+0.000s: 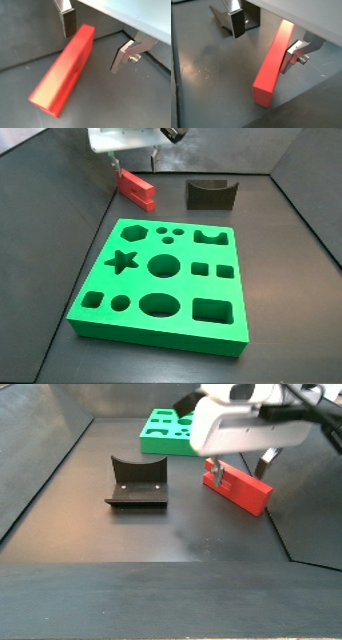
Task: Pick up the double-square object. Move up. Rotate the double-square object. Place the double-square object on the fixture. Regrasp the double-square object. Move to above the board. Insert the double-square object.
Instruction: Pick up the double-square object.
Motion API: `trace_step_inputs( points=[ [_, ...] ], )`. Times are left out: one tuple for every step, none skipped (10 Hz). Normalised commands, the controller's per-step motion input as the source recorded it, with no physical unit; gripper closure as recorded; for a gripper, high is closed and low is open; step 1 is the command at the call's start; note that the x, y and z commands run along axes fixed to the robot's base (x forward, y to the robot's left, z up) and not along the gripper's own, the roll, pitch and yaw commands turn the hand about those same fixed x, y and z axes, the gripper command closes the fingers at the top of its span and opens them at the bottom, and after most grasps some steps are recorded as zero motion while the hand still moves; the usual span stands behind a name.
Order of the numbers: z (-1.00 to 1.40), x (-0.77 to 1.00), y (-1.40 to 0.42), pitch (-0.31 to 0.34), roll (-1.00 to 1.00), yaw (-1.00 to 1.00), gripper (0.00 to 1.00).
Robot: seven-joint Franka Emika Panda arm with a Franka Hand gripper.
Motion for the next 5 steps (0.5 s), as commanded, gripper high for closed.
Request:
trace_step_inputs(
  points=[
    [-0.96,0.17,0.12,-0.14,0.0,0.47,0.0],
    [-0.94,0.2,0.1,-0.139,0.02,0.37,0.0],
    [0.0,0.0,0.0,-0.019,0.0,0.0,0.0],
    [0.0,0.0,0.0,0.0,0.0,0.0,0.0],
    [0.0,0.0,0.0,0.0,0.0,0.0,1.0]
  ],
)
